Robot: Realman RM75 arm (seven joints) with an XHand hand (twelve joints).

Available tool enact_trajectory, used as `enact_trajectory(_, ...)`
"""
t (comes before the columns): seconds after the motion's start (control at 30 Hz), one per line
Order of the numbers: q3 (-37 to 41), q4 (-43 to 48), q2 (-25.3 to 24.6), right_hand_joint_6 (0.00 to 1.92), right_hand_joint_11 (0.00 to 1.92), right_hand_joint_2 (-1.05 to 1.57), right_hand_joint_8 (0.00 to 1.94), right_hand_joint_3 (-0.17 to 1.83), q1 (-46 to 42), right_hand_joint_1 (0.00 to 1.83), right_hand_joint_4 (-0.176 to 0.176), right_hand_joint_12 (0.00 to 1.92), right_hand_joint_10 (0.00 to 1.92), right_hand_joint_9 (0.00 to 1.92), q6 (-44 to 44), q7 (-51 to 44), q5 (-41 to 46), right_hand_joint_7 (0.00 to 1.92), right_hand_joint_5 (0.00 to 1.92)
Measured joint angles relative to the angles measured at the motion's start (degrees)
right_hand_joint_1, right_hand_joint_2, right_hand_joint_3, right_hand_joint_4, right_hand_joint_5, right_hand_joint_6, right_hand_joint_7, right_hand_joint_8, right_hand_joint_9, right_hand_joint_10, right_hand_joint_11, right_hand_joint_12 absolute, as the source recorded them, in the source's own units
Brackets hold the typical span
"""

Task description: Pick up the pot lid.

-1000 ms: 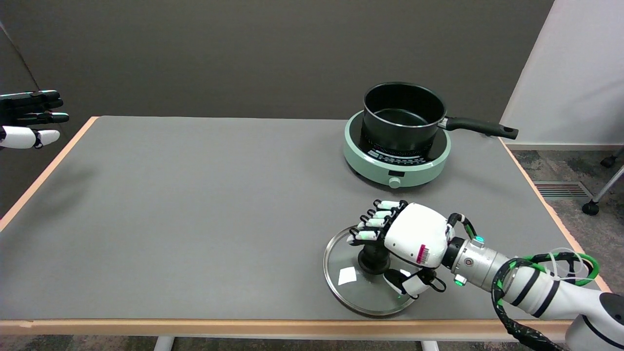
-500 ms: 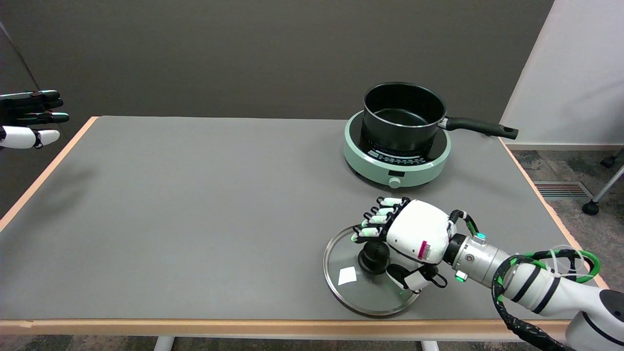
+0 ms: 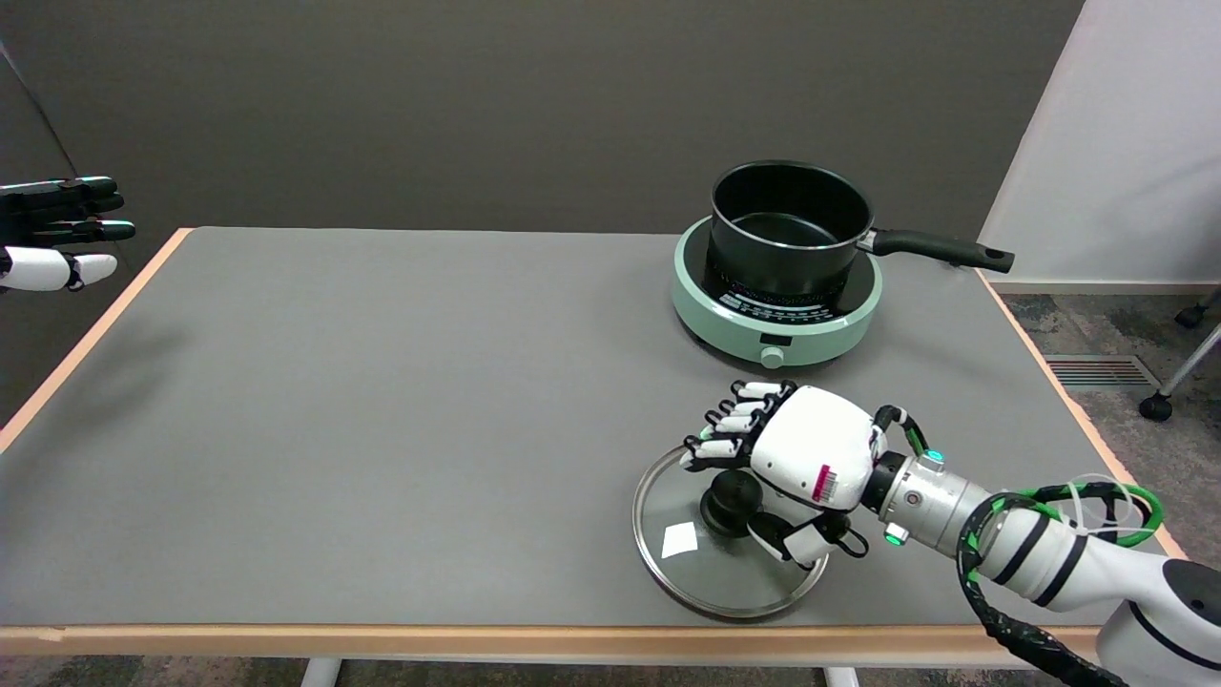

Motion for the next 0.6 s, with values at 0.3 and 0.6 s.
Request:
enact_trajectory(0.3, -0.93, -0.5, 0.32, 0.37, 0.49, 0.57, 0.27, 0.94, 0.25, 0.97, 0.176, 1.04, 0.52, 0.74, 0.05, 1.55, 0.37, 0.77, 0.64)
enact_trajectory(0.6, -1.42, -1.12, 0.57, 0.39, 0.49, 0.58, 0.27, 0.94, 0.41, 0.97, 0.176, 1.04, 0.53, 0.75, 0.02, 2.84, 0.43, 0.78, 0.65)
